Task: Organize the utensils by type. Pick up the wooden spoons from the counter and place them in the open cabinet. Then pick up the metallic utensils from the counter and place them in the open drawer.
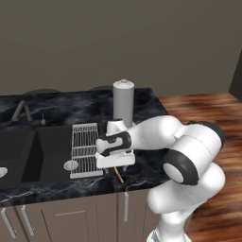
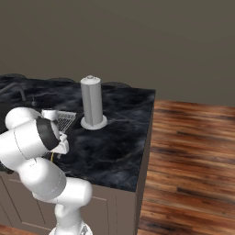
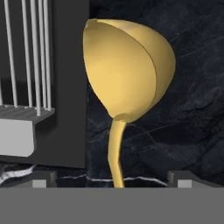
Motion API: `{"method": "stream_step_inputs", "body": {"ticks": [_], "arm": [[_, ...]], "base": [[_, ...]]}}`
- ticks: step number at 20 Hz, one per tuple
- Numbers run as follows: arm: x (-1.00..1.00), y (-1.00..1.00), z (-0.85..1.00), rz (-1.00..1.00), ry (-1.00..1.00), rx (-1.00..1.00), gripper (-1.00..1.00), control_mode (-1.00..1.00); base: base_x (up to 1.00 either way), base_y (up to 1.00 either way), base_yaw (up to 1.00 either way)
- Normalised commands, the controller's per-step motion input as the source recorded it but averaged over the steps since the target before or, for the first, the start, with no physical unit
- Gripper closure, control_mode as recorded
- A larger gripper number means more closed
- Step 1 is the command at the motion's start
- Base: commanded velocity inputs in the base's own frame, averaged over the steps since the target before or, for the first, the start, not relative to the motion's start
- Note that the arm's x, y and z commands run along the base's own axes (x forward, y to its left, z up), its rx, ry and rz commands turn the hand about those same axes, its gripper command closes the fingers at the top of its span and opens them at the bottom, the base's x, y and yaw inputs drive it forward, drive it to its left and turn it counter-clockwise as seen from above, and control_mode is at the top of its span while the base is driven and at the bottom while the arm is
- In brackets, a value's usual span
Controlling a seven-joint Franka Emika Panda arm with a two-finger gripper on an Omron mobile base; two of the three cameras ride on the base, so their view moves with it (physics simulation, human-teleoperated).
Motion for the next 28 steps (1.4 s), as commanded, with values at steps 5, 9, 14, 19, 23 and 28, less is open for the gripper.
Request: {"method": "stream_step_inputs", "body": {"ticks": [5, 9, 14, 19, 23, 28], "arm": [[0.0, 0.0, -0.14, 0.0, 0.0, 0.0, -1.0, -1.0], [0.0, 0.0, -0.15, 0.0, 0.0, 0.0, -1.0, -1.0], [0.0, 0.0, -0.13, 0.0, 0.0, 0.0, -1.0, -1.0], [0.0, 0.0, -0.01, 0.0, 0.0, 0.0, 1.0, -1.0], [0.0, 0.0, 0.0, 0.0, 0.0, 0.0, 1.0, -1.0], [0.0, 0.0, 0.0, 0.0, 0.0, 0.0, 1.0, -1.0]], "base": [[0.0, 0.0, 0.0], [0.0, 0.0, 0.0], [0.0, 0.0, 0.0], [0.0, 0.0, 0.0], [0.0, 0.0, 0.0], [0.0, 0.0, 0.0]]}}
